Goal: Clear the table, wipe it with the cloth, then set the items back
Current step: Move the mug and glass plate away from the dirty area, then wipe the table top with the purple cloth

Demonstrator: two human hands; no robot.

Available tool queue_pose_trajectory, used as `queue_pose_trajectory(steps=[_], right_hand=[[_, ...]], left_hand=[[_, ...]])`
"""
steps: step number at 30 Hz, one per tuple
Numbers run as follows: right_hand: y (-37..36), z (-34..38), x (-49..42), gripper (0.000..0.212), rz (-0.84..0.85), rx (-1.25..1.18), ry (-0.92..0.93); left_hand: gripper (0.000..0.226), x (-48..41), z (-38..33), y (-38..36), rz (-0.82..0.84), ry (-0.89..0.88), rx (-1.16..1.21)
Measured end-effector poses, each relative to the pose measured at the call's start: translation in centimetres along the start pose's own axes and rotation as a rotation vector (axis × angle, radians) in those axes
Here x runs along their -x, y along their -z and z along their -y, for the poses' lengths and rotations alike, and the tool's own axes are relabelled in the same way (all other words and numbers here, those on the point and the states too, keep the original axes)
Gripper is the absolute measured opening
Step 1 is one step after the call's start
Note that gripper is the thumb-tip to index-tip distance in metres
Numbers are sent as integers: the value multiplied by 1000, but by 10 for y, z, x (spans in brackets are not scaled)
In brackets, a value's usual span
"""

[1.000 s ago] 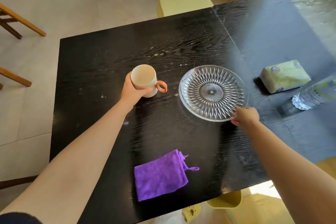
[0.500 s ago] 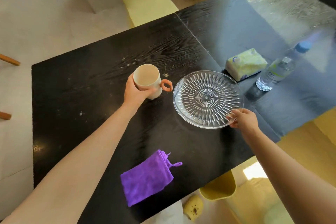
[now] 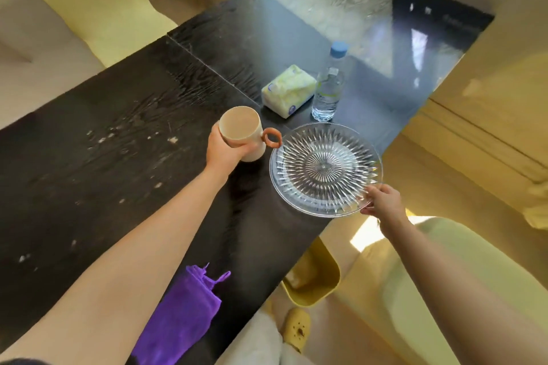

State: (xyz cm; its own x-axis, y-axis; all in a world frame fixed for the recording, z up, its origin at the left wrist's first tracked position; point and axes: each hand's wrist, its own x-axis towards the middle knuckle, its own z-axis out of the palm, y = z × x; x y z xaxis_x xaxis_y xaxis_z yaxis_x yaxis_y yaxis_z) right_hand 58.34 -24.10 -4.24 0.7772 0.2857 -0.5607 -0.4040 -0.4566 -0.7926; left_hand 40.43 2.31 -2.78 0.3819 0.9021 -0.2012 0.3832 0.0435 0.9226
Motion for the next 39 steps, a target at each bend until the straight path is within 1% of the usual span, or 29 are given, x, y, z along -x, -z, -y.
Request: queue_pose_trajectory(steps=[5,9,12,15,20,23,25,27,29,31,33,35,36,37,39], right_hand=[[16,-13,-7,19,-35,-32,-4],[23,-23,-16,18,-59,-30,-27],[17,-28,-21,26,-45,-10,-59],[8,-26,-24,30,-33,-28,-93],[15,-29,-33,45,-23,-29,-123],[15,-27,-34,41,34,-16,-127],[12,-25,-34,39,72,13,-126],[12,-24,-34,39,65,57,-130],[15,-24,-31,40,25,179,-113],[20,-24,-29,49,-44,360,-76],[26,-19,-27,57,-152,525,7],[34,-13,-22,55,-258,644,106],[37,-11,-18,52,-275,686,142],[39,-9,-14,49,-264,724,177],[32,-7,-3,42,-181,785,283]], left_hand=[[93,-11,-14,-54,39,-32,-22],[93,-20,-13,-82,59,-45,-35],[96,-29,-10,-91,66,-51,-81],[97,-39,-13,-96,56,-59,-81],[100,-40,-14,-108,134,-40,-90],[112,-41,-11,-103,186,30,-141],[113,-38,-8,-95,175,111,-188],[104,-31,-5,-87,169,156,-235],[89,-21,-1,-79,203,182,-289],[68,-8,4,-68,285,218,-362],[49,7,9,-55,388,255,-443],[41,21,13,-39,469,266,-500],[40,29,14,-30,497,259,-530],[40,37,16,-21,518,243,-571],[40,56,23,3,536,210,-690]])
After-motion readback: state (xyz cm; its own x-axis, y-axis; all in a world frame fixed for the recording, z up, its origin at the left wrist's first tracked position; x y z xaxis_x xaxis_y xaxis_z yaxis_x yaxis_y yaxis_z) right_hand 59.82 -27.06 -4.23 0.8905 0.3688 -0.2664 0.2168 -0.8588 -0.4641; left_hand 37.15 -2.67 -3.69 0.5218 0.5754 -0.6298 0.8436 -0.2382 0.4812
